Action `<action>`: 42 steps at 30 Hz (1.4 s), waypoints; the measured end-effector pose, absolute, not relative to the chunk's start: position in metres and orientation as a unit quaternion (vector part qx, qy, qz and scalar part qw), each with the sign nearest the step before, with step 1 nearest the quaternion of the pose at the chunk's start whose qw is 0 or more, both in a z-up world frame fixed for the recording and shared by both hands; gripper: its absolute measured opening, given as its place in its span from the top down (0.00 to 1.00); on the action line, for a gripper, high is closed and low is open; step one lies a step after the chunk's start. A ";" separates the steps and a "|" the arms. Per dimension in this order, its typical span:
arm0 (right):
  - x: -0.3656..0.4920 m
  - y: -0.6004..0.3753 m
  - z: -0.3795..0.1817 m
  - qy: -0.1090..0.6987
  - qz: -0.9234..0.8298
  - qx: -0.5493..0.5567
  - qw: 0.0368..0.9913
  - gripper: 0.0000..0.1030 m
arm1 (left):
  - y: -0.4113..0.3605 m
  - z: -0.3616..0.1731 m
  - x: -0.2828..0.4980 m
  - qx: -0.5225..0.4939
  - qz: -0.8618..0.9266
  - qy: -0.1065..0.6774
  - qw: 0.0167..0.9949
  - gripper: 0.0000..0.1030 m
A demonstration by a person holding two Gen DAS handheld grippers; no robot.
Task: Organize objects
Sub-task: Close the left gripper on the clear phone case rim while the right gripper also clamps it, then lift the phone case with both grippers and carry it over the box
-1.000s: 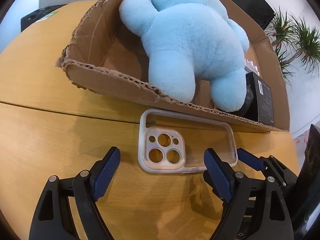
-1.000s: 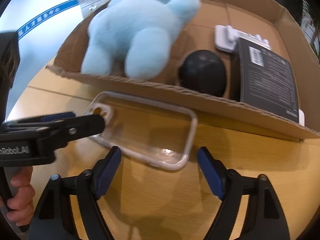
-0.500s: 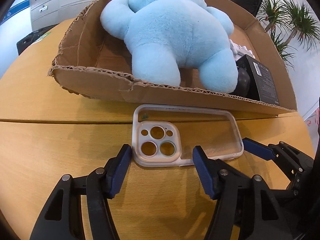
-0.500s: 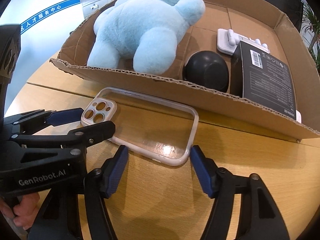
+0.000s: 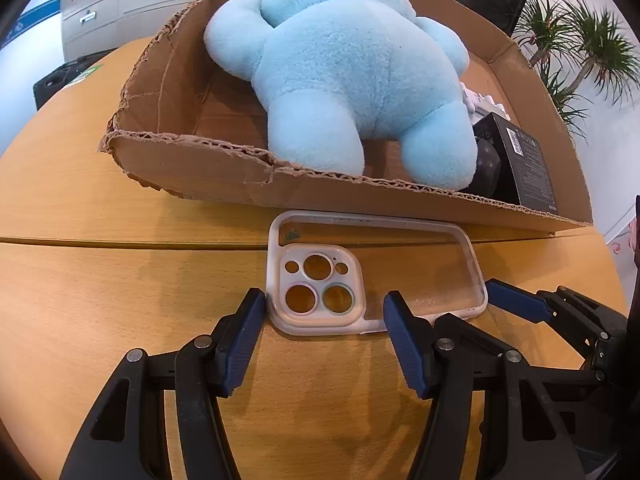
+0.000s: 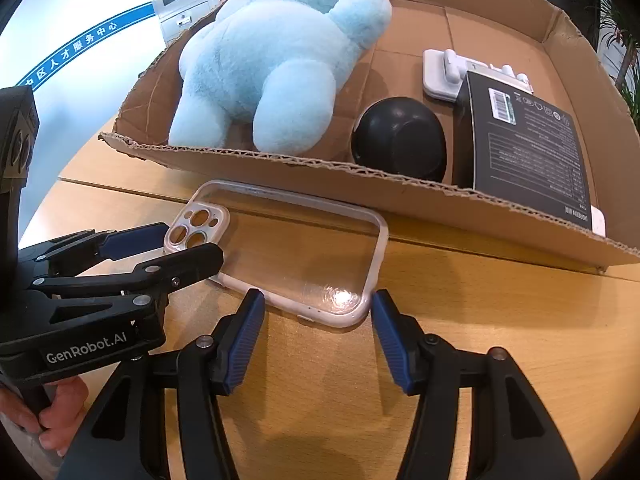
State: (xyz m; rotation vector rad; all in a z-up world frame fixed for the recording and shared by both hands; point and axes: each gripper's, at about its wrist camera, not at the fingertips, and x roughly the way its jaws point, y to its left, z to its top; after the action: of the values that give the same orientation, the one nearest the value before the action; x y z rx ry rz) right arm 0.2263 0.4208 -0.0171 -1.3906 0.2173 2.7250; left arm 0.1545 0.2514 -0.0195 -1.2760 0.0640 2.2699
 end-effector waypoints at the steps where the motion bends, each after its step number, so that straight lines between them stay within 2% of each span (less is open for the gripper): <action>1: 0.226 0.410 -0.018 0.074 0.889 -0.451 0.036 0.47 | 0.252 -0.019 0.155 -0.472 0.840 0.025 0.265 0.41; 11: 0.241 0.397 -0.022 0.057 0.890 -0.450 0.038 0.52 | 0.253 -0.014 0.159 -0.477 0.838 0.033 0.263 0.41; 18: 0.275 0.403 -0.023 0.052 0.885 -0.462 0.020 0.53 | 0.246 -0.013 0.193 -0.493 0.829 0.037 0.261 0.41; 21: 0.293 0.403 -0.022 0.048 0.884 -0.465 0.008 0.52 | 0.235 -0.014 0.201 -0.504 0.821 0.029 0.268 0.41; 24: 0.297 0.409 -0.015 0.060 0.894 -0.443 0.030 0.45 | 0.230 -0.013 0.195 -0.508 0.825 0.016 0.245 0.40; 30: 0.267 0.401 -0.005 0.073 0.891 -0.447 0.030 0.45 | 0.236 -0.013 0.182 -0.508 0.829 0.021 0.234 0.40; 33: 0.271 0.399 0.001 0.081 0.890 -0.447 0.024 0.50 | 0.238 -0.013 0.185 -0.500 0.835 0.026 0.228 0.40; 38: 0.269 0.396 -0.003 0.076 0.891 -0.448 0.018 0.52 | 0.240 -0.012 0.184 -0.497 0.834 0.032 0.237 0.43; 42: 0.259 0.399 -0.011 0.093 0.890 -0.445 0.020 0.63 | 0.234 -0.010 0.189 -0.494 0.834 0.036 0.242 0.43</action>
State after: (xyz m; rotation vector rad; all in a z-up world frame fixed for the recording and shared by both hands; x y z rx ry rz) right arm 0.2594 0.3994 -0.0108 -1.3814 0.2877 2.7611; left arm 0.1888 0.2337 -0.0100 -1.3503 0.0977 2.2802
